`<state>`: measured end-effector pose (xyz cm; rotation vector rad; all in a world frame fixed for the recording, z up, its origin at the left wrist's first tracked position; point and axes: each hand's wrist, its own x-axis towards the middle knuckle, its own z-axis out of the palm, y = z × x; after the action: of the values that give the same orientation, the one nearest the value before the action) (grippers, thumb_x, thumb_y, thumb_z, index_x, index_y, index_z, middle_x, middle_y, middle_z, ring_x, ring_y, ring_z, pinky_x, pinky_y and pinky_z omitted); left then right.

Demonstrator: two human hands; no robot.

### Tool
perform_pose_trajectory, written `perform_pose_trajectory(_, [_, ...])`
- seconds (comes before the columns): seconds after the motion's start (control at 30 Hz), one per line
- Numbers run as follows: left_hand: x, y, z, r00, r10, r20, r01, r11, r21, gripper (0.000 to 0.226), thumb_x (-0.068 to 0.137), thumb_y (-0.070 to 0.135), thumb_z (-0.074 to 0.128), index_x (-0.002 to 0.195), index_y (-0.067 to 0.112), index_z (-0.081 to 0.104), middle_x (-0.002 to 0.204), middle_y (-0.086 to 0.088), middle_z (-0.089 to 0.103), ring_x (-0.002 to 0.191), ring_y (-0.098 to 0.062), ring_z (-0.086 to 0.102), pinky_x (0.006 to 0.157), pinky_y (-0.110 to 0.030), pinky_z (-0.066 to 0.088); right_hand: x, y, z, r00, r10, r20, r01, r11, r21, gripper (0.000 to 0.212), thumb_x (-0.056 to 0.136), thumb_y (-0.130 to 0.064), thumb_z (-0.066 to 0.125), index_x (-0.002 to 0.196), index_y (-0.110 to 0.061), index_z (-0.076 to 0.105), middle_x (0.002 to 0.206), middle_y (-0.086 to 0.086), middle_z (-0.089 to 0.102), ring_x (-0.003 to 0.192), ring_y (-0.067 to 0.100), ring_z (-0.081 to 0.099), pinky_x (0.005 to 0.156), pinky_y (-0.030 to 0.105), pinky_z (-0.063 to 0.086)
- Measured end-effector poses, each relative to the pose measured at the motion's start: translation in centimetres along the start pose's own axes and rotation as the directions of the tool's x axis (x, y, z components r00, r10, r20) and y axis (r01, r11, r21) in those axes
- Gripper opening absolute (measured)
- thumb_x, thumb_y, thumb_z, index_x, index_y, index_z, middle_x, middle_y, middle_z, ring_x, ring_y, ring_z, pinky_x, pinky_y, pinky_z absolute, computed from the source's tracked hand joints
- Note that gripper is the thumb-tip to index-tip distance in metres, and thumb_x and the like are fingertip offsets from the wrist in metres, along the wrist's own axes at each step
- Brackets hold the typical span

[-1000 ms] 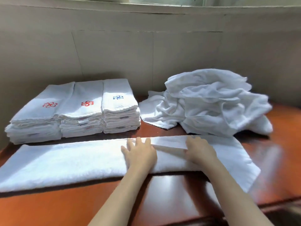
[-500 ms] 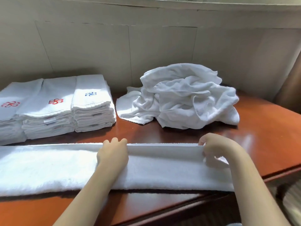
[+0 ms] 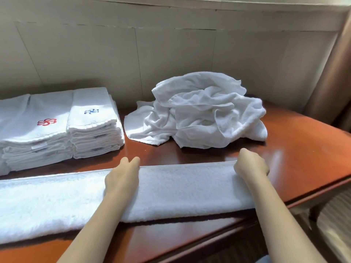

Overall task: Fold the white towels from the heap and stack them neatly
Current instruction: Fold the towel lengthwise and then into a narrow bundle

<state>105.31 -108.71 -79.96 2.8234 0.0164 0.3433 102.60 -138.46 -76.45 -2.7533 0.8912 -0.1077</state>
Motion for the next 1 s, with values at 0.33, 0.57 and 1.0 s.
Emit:
perform_pose_trajectory(0.33, [0.4, -1.3, -1.7, 0.985, 0.101, 0.139, -0.094, 0.994, -0.061, 0.024, 0.099, 0.019, 0.041, 0.105, 0.016, 0.064, 0.108, -0.005, 0.054, 0.106, -0.024, 0.053, 0.086, -0.034, 0.043, -8.1, -9.6, 4.2, 0.71, -0.702, -0.054, 0.703, 0.711, -0.008, 0.013, 0.087, -0.008, 0.044, 0.097, -0.015, 0.044, 0.1, 0.003, 0.047, 0.092, 0.024, 0.042, 0.072, 0.031, 0.034])
perform_pose_trajectory(0.57, [-1.2, -8.6, -4.9, 0.957, 0.136, 0.257, -0.101, 0.984, -0.145, 0.035, 0.1, 0.022, 0.042, 0.132, 0.015, 0.056, 0.142, 0.0, 0.048, 0.135, -0.017, 0.039, 0.106, -0.024, 0.029, -13.7, -14.9, 7.8, 0.367, -0.918, 0.154, 0.93, 0.366, -0.035, 0.045, 0.099, -0.048, 0.025, 0.133, -0.023, 0.039, 0.138, 0.002, 0.038, 0.125, 0.025, 0.035, 0.099, 0.043, 0.029])
perform_pose_trajectory(1.0, [-9.1, -26.5, -11.9, 0.51, -0.86, 0.005, 0.465, 0.27, -0.843, 0.07, 0.092, 0.013, 0.053, 0.152, 0.017, 0.017, 0.152, -0.014, 0.03, 0.135, -0.032, 0.036, 0.112, -0.045, 0.032, -13.4, -18.7, 8.7, 0.416, -0.832, 0.368, 0.885, 0.463, 0.048, 0.081, 0.074, -0.085, 0.026, 0.145, -0.052, 0.003, 0.16, 0.001, -0.005, 0.146, 0.035, -0.009, 0.107, 0.066, -0.004])
